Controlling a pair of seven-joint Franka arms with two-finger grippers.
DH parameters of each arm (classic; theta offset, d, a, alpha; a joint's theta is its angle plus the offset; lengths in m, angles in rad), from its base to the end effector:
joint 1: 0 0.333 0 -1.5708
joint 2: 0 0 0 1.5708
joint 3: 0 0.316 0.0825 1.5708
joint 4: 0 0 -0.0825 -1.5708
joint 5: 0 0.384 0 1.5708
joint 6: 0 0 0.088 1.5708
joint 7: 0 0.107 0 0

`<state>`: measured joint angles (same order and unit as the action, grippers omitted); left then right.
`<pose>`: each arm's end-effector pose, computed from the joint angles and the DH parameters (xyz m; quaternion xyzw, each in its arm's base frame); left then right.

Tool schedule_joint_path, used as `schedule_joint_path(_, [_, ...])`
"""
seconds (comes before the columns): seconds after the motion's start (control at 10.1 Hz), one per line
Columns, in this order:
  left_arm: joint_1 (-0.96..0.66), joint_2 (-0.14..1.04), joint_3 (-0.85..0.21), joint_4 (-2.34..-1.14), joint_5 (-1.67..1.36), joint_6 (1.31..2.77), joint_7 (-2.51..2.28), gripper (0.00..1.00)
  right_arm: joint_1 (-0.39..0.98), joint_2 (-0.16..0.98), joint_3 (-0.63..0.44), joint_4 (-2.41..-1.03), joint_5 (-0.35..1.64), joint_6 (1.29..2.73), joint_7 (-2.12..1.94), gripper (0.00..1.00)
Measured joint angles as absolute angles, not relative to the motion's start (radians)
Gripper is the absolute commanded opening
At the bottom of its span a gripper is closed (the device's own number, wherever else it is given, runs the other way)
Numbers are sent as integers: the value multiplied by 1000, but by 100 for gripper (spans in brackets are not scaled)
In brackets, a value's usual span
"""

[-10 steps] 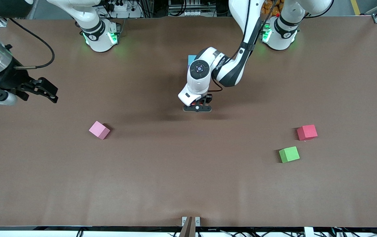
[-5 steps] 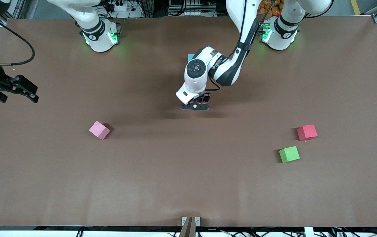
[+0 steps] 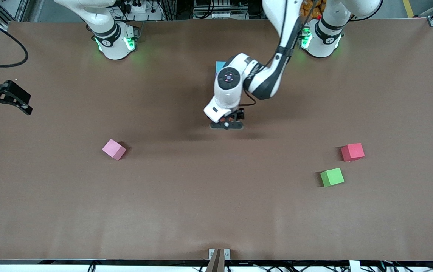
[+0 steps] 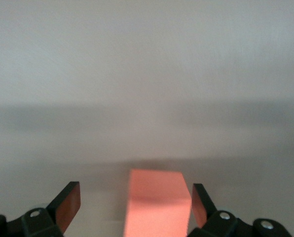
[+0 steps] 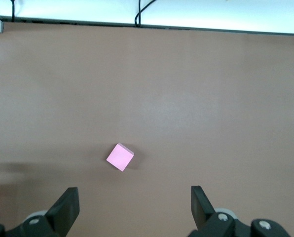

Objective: Arrange blocks into number 1

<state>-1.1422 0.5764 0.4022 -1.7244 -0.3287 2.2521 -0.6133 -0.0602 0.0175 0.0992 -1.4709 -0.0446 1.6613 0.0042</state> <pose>0.4691 -0.4769 0.2727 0.9997 0.0108 -0.0087 0.0188 0.5687 0.0172 0.6712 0.9959 0.0173 0.0868 0.0196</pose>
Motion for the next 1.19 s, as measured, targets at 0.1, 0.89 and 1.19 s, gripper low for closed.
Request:
schedule_joint_path(0.1, [-1140,529,462,-1719,-329,2205,-613,100,-60,5,97,-1470,-45,1658,4,100])
schedule_joint_path(0.89, [-750,198,541,-1590,-122,1750,-471,100,-56,-2,69,-1471,-45,1631,2,100])
schedule_joint_path(1.19, [-349,148,256,-1518,-94,1721,-399,100,-64,-2,57,-1471,-45,1595,2,100])
